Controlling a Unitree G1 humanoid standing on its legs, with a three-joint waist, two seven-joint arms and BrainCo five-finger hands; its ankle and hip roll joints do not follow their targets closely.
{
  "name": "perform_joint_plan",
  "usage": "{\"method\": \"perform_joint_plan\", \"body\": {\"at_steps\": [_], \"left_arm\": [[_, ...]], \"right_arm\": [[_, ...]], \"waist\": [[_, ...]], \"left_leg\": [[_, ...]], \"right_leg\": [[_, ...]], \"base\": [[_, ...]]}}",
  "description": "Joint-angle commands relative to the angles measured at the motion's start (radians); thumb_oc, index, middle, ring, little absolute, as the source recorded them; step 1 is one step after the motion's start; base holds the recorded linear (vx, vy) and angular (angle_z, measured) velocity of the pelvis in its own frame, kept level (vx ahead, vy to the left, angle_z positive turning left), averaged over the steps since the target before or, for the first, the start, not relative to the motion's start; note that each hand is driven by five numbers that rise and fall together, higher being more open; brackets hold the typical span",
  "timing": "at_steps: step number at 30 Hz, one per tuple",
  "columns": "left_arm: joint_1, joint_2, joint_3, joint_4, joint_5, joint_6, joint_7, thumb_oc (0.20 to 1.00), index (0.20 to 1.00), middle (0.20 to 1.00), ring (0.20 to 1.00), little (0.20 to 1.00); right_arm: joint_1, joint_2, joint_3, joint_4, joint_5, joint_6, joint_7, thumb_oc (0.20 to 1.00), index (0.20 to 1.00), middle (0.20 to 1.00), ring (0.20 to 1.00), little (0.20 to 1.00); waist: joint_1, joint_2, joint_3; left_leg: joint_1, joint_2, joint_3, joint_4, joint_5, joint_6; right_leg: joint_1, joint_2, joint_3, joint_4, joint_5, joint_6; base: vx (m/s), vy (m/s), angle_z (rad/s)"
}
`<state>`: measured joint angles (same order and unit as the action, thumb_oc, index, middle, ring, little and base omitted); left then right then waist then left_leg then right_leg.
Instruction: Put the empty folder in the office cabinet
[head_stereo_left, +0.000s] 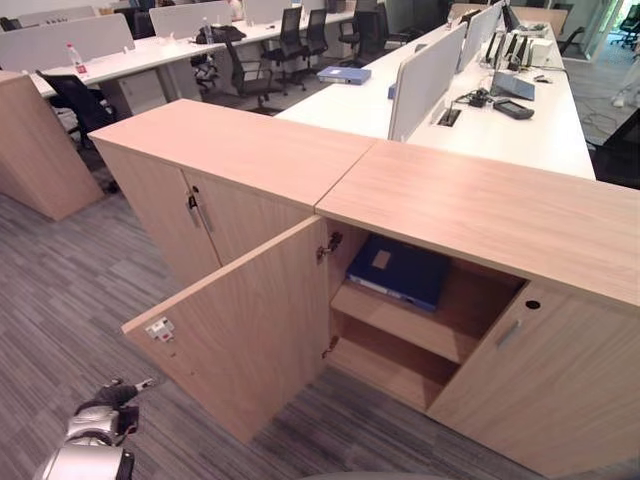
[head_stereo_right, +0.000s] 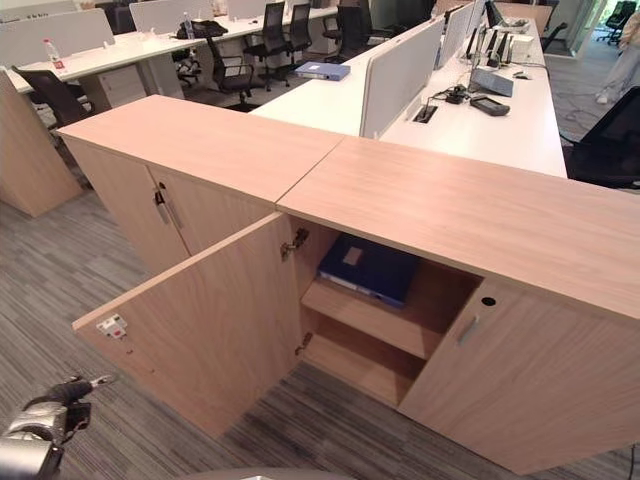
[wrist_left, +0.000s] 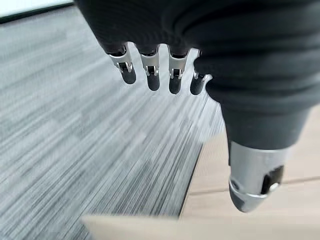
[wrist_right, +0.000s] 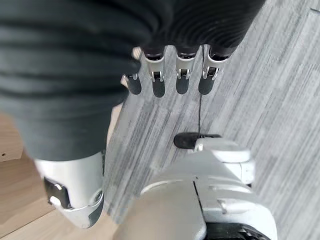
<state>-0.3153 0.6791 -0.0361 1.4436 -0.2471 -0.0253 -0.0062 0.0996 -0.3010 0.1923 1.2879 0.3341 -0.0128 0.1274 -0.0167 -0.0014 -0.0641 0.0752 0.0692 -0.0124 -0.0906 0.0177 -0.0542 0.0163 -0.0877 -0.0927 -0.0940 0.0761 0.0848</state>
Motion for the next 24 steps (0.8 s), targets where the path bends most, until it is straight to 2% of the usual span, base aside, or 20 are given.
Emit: {"method": "perform_joint_plan", "body": {"at_steps": [1, 3, 9, 18, 21, 24], "left_arm": [[-0.081, 0.06, 0.049, 0.076, 0.045, -0.01, 0.023, 1.0, 1.0, 1.0, 1.0, 1.0], [-0.08, 0.092, 0.062, 0.088, 0.056, -0.007, 0.026, 1.0, 1.0, 1.0, 1.0, 1.0], [-0.099, 0.109, 0.056, 0.066, 0.053, -0.021, 0.043, 1.0, 1.0, 1.0, 1.0, 1.0], [-0.215, 0.015, -0.083, -0.05, 0.051, -0.045, 0.049, 1.0, 1.0, 1.0, 1.0, 1.0], [-0.246, -0.04, -0.16, -0.106, 0.089, -0.05, 0.051, 1.0, 1.0, 1.0, 1.0, 1.0], [-0.261, -0.061, -0.19, -0.123, 0.107, -0.051, 0.054, 1.0, 1.0, 1.0, 1.0, 1.0]], "right_arm": [[-0.036, 0.026, 0.022, -0.006, 0.037, -0.007, 0.013, 1.0, 1.0, 1.0, 1.0, 1.0], [-0.039, 0.023, 0.024, -0.023, 0.047, -0.006, 0.016, 1.0, 1.0, 1.0, 1.0, 1.0], [-0.019, 0.038, 0.032, -0.033, 0.058, -0.014, 0.018, 1.0, 1.0, 1.0, 1.0, 1.0], [-0.043, 0.036, 0.039, -0.017, 0.058, -0.018, 0.006, 1.0, 1.0, 1.0, 1.0, 1.0], [-0.053, 0.033, 0.039, -0.013, 0.054, -0.018, -0.001, 1.0, 1.0, 1.0, 1.0, 1.0], [-0.056, 0.032, 0.039, -0.011, 0.051, -0.018, -0.004, 1.0, 1.0, 1.0, 1.0, 1.0]], "waist": [[-0.002, -0.035, 0.003], [0.001, -0.039, 0.003], [-0.002, -0.045, 0.002], [-0.012, -0.048, 0.009], [-0.016, -0.047, 0.011], [-0.018, -0.047, 0.012]], "left_leg": [[-0.022, 0.002, -0.019, 0.003, -0.049, -0.014], [-0.021, 0.001, -0.014, 0.003, -0.05, -0.014], [-0.02, 0.001, -0.008, 0.003, -0.051, -0.013], [-0.027, -0.004, -0.008, 0.003, -0.049, -0.01], [-0.027, -0.005, -0.008, 0.003, -0.051, -0.008], [-0.028, -0.007, -0.009, 0.003, -0.052, -0.008]], "right_leg": [[0.012, -0.023, 0.014, 0.007, -0.078, 0.07], [0.012, -0.022, 0.017, 0.007, -0.076, 0.071], [0.01, -0.022, 0.025, 0.007, -0.076, 0.073], [0.003, -0.025, 0.021, 0.007, -0.071, 0.077], [0.004, -0.027, 0.018, 0.007, -0.072, 0.079], [0.004, -0.028, 0.017, 0.007, -0.073, 0.079]], "base": [[0.0, 0.005, -0.05], [-0.01, 0.006, -0.05], [0.0, 0.0, 0.0], [0.0, 0.002, -0.02], [0.0, 0.006, -0.03], [0.0, 0.0, 0.0]]}}
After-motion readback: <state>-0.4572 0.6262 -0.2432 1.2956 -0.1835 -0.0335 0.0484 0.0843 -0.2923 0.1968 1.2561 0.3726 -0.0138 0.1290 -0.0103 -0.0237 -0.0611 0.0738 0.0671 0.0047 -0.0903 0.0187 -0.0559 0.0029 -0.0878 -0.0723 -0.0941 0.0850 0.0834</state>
